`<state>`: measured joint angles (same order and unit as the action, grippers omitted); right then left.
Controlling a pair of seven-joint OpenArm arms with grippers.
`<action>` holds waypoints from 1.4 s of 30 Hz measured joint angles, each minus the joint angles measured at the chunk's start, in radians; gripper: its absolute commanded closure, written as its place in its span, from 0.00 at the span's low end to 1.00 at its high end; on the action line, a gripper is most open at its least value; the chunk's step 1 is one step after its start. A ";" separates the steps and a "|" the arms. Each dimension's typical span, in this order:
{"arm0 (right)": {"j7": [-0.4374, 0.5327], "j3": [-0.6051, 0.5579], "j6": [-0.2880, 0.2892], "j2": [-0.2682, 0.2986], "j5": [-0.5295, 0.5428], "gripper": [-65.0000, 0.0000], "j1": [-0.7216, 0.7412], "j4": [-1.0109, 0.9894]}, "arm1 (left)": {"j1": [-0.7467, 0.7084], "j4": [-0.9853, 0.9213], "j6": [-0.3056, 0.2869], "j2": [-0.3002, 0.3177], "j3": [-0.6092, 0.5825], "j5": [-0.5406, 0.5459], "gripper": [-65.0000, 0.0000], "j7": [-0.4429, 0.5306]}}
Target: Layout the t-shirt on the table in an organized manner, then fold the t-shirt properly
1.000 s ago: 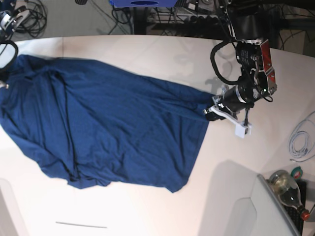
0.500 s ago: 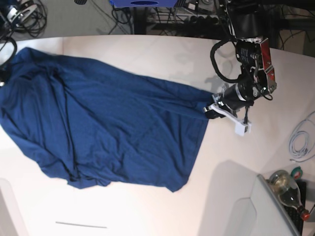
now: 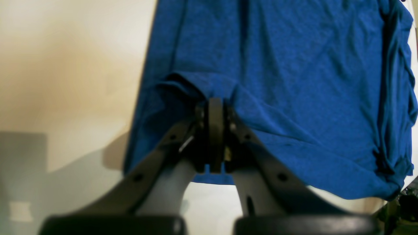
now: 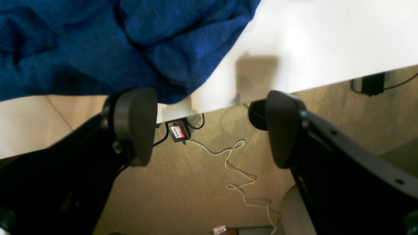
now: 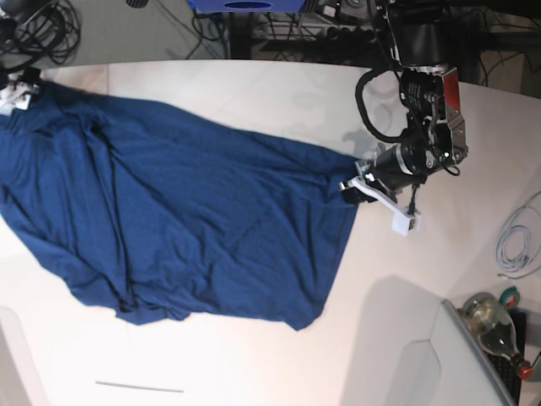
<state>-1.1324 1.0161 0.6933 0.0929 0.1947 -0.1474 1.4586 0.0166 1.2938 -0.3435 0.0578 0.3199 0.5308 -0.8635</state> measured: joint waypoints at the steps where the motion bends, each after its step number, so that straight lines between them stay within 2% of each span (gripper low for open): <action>1: 0.004 0.000 0.000 0.000 0.000 0.25 0.000 0.000 | 0.000 0.000 0.000 0.001 0.000 0.000 1.00 0.000; 8: 0.004 0.000 0.000 -0.016 -0.001 0.25 0.000 0.000 | 0.000 0.000 0.000 0.001 0.006 -0.002 1.00 0.000; 12: -0.003 -0.081 0.000 -0.031 -0.008 0.26 -0.008 0.000 | 0.000 0.000 0.000 0.001 0.005 -0.002 1.00 0.000; 18: 0.011 -0.089 0.000 -0.030 -0.002 0.26 -0.006 -0.002 | 0.000 -0.002 0.000 0.013 0.002 -0.002 1.00 0.000; 23: 0.027 -0.087 -0.002 -0.015 -0.001 0.27 0.005 -0.111 | 0.000 -0.003 0.000 0.017 0.006 -0.002 1.00 0.000; 25: 0.054 -0.087 -0.002 -0.005 0.002 0.36 0.008 -0.133 | 0.000 -0.003 0.000 0.015 0.006 0.001 1.00 0.000; 26: 0.064 -0.087 -0.001 -0.003 -0.014 0.46 0.008 -0.137 | 0.000 -0.003 0.000 0.016 0.006 -0.002 1.00 0.000; 30: 0.063 -0.088 -0.001 -0.009 -0.006 1.00 0.008 -0.134 | 0.000 -0.003 0.000 0.017 0.005 0.000 1.00 0.000; 33: 0.023 -0.093 0.000 -0.019 -0.006 0.97 0.003 -0.089 | 0.000 -0.003 0.000 0.018 0.004 0.000 1.00 0.000; 42: -0.153 -0.093 0.000 -0.014 0.003 1.00 0.046 0.120 | 0.000 -0.002 0.000 0.017 0.004 0.001 1.00 0.000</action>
<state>-1.2850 0.9226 0.6930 0.0792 0.1978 -0.1017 1.5784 0.0166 1.2919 -0.3439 0.0746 0.3237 0.5320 -0.8639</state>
